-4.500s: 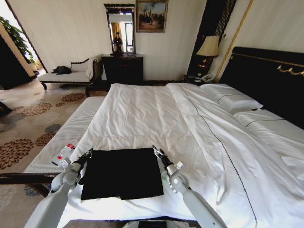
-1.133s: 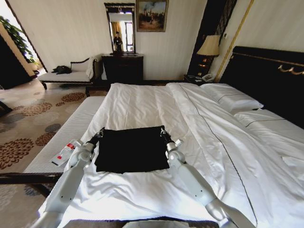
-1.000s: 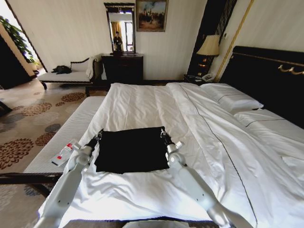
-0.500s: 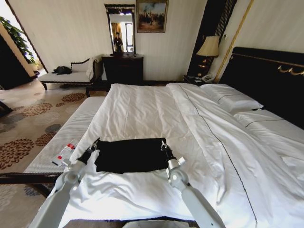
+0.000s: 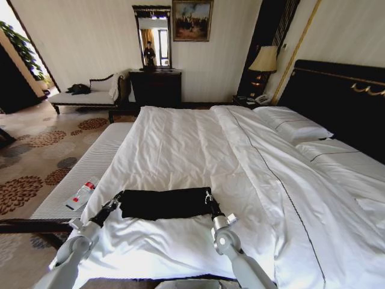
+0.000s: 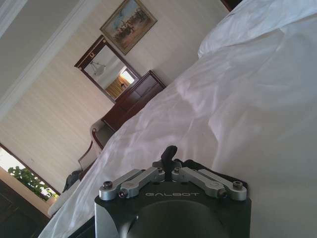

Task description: Fold the clothes on the bed.

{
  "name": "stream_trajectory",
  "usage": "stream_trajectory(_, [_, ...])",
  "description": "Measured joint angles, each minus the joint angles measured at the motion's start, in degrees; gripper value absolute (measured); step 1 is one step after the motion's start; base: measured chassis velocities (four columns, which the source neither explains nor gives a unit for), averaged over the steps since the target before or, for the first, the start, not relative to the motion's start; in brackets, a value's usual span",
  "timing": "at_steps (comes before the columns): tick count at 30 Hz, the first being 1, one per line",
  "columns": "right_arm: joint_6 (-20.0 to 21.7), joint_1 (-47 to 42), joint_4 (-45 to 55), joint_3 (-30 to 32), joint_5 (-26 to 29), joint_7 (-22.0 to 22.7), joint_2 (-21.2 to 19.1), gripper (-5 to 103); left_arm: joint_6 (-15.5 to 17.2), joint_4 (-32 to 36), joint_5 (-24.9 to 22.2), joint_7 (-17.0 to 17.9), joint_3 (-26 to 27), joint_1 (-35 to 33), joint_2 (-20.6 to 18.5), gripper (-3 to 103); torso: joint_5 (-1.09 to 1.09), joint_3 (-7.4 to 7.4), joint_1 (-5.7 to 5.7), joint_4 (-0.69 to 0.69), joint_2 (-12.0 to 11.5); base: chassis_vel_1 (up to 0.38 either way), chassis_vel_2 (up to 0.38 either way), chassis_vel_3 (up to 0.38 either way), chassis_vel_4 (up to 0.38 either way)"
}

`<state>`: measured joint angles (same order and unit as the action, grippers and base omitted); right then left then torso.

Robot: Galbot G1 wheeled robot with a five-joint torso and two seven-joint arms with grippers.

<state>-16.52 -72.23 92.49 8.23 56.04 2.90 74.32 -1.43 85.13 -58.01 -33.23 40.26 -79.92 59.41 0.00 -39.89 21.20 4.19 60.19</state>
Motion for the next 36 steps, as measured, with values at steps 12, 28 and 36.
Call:
stream_trajectory(12, [-0.72, -3.77, 4.44, -0.17, -3.25, 0.63, -0.31, 19, -3.8, 2.42, 4.15, -1.77, 0.28, -0.93, 1.25, 18, 0.0, 0.0, 0.0, 0.0, 0.0, 0.0, 0.0, 0.0, 0.0])
stream_trajectory(28, [11.8, 3.38, 18.06, 0.01, -2.27, 19.32, -7.21, 85, 3.85, 18.35, 19.9, 21.0, 7.15, 3.04, -4.95, 78, 0.01, -0.01, 0.01, 0.03, 0.0, 0.0, 0.0, 0.0, 0.0])
stream_trajectory(36, [14.79, 7.09, 15.24, -4.98, -1.88, 20.49, -8.28, 100, 7.58, 22.09, 29.93, 28.06, -2.07, 1.4, -5.16, 100, 0.0, -0.01, 0.01, 0.0, -0.01, 0.0, 0.0, 0.0, 0.0])
